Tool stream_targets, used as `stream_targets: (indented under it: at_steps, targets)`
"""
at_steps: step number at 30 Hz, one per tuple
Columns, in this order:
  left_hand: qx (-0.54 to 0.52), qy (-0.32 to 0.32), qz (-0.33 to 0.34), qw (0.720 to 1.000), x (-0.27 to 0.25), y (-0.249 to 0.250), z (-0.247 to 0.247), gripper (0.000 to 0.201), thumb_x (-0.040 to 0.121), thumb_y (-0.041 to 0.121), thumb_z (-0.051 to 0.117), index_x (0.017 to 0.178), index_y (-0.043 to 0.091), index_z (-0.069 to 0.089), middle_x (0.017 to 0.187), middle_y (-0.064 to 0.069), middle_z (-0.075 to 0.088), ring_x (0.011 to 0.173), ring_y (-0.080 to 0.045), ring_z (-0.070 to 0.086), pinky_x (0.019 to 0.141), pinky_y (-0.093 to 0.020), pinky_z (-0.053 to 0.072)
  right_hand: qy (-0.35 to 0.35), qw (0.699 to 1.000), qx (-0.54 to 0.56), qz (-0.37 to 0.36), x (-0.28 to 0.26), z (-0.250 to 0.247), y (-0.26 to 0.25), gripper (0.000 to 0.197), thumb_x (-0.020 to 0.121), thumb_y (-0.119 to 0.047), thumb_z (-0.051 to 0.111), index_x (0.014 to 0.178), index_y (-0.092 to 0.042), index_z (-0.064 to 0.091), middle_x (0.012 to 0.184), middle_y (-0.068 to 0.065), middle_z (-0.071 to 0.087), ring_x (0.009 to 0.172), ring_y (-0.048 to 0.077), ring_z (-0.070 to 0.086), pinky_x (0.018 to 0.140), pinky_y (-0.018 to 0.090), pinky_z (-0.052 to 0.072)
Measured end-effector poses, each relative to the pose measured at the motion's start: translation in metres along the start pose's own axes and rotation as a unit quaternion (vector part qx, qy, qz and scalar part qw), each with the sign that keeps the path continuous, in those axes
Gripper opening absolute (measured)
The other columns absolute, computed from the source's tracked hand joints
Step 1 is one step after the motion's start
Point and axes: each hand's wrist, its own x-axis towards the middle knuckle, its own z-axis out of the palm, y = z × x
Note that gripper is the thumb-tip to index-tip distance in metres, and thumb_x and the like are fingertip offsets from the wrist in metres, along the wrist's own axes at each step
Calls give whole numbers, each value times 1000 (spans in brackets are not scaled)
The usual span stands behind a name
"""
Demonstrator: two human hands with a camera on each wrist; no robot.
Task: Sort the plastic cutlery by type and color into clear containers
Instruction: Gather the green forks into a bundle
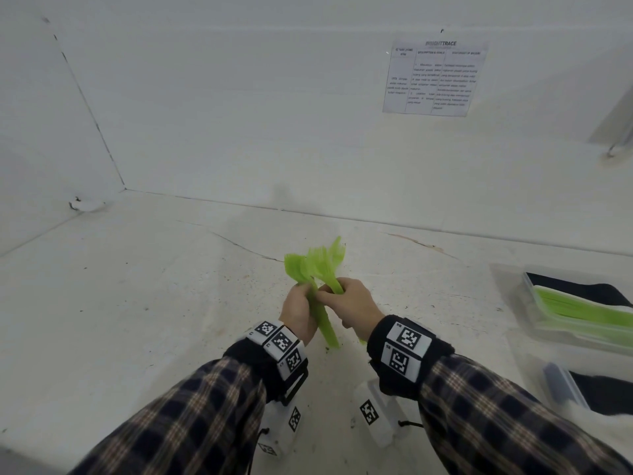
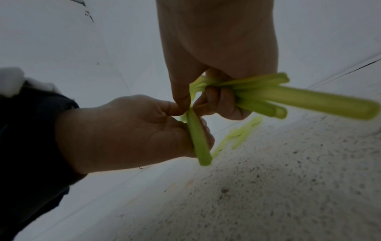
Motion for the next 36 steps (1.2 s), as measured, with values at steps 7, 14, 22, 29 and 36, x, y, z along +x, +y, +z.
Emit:
stream_targets:
  at_steps: [7, 14, 22, 29, 36]
  targets:
    - [33, -9, -10, 999, -1, 6, 0, 24, 101, 15, 33, 95, 10, 56, 84, -4, 62, 66, -15, 54, 58, -28, 39, 2, 1000, -7, -12, 1, 0, -5, 11, 81, -17, 68, 74, -15, 59, 65, -4, 55, 49, 3, 43, 36, 8, 29]
    - [49, 11, -4, 999, 4, 13, -4, 24, 98, 12, 36, 89, 9, 58, 78, -7, 56, 64, -17, 51, 56, -30, 39, -3, 1000, -4, 13, 3, 8, -10, 9, 86, -12, 53, 88, -3, 56, 73, 3, 49, 53, 9, 39, 44, 18, 30]
    - [77, -27, -8, 997, 3, 17, -9, 28, 104, 18, 29, 110, 9, 55, 90, -5, 61, 75, -14, 57, 60, -30, 45, 36, 999, -27, -14, 5, 12, -10, 15, 85, -14, 60, 84, 1, 60, 73, 7, 52, 60, 13, 43, 52, 20, 33]
    - [79, 0, 5, 997, 7, 21, -9, 25, 102, 17, 37, 112, 7, 57, 101, -14, 58, 81, -24, 55, 59, -34, 48, 20, 998, 48, 34, 9, 17, -16, 9, 92, -14, 45, 90, -16, 53, 75, -3, 51, 57, 10, 44, 47, 23, 35]
    - [63, -11, 5, 998, 8, 26, -15, 26, 102, 9, 34, 119, 4, 53, 100, -11, 64, 83, -21, 63, 57, -33, 50, 68, 998, -2, -10, 13, 22, -5, 11, 84, -15, 64, 92, -8, 67, 75, -1, 63, 65, 11, 59, 60, 22, 50]
